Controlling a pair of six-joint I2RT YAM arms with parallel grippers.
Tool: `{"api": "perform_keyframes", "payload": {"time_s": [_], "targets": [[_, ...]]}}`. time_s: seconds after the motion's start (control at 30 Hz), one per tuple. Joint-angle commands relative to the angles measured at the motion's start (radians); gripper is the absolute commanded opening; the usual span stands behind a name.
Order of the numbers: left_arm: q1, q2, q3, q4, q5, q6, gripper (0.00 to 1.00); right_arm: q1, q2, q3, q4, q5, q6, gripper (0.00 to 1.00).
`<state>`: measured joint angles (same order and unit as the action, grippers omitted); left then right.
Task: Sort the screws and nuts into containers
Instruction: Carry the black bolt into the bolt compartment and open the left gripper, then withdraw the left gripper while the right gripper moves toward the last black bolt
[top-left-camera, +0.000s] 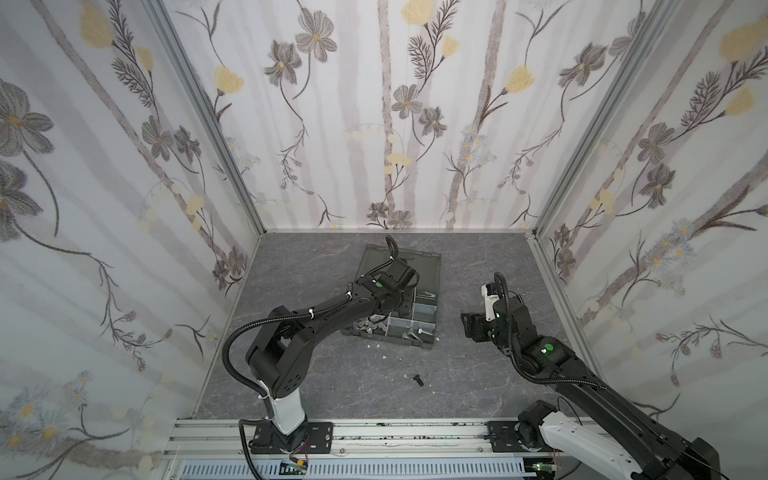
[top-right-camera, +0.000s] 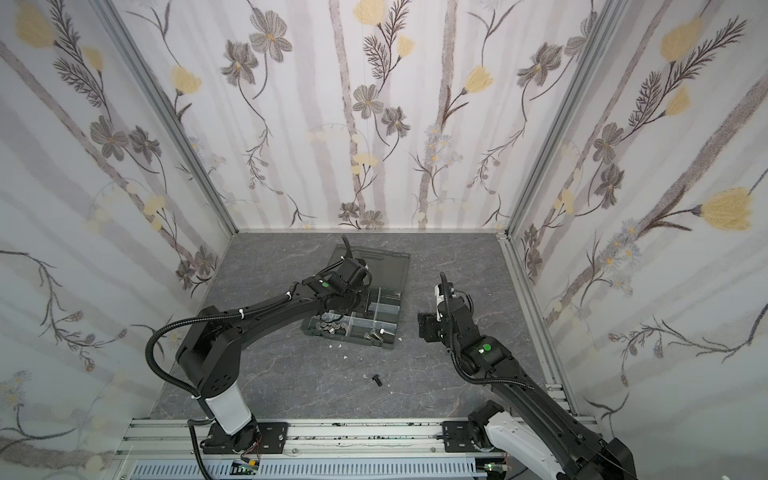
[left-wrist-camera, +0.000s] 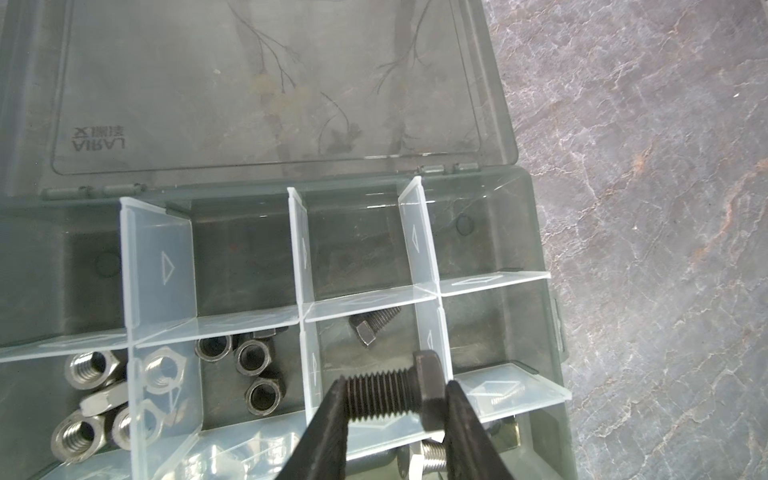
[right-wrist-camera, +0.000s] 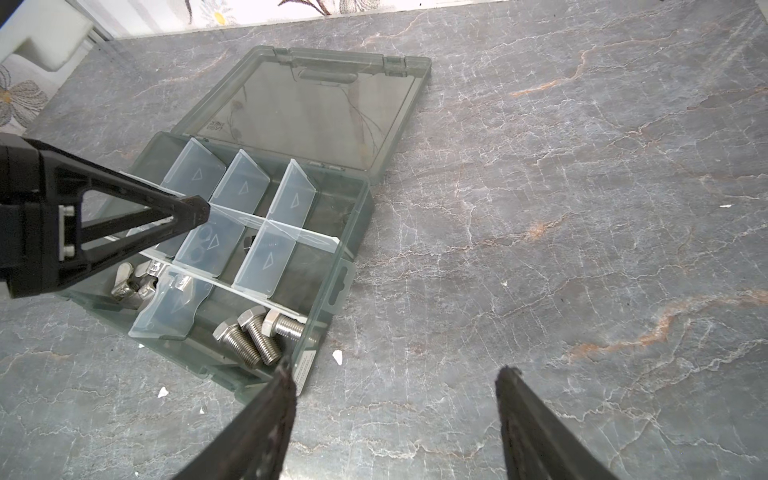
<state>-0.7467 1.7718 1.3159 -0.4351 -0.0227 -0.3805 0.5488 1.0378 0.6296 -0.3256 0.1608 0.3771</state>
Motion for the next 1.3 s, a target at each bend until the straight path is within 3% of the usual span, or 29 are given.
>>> {"api": "perform_keyframes", "payload": {"time_s": [0.0, 0.1, 0.23, 0.37, 0.77, 1.27], "targets": [[0.001, 0.001, -0.012, 0.004, -0.011, 0.004, 0.35, -0.002, -0.001, -0.004, 0.002, 0.017, 0.011, 0.75], [0.000, -0.001, -0.014, 0.006, -0.012, -0.001, 0.37, -0.002, 0.002, -0.003, 0.003, 0.017, 0.012, 0.75], [0.001, -0.003, -0.004, 0.006, -0.008, 0.000, 0.71, -0.002, 0.004, -0.004, 0.001, 0.017, 0.013, 0.76], [0.001, -0.017, -0.007, 0.006, -0.020, 0.000, 0.85, -0.001, 0.002, -0.008, 0.002, 0.016, 0.016, 0.76], [0.001, -0.076, -0.049, 0.006, -0.048, -0.018, 0.97, -0.005, 0.008, -0.003, 0.003, 0.009, 0.014, 0.76], [0.003, -0.134, -0.076, 0.006, -0.088, -0.038, 1.00, -0.005, 0.000, -0.008, 0.002, -0.004, 0.017, 0.76]]}}
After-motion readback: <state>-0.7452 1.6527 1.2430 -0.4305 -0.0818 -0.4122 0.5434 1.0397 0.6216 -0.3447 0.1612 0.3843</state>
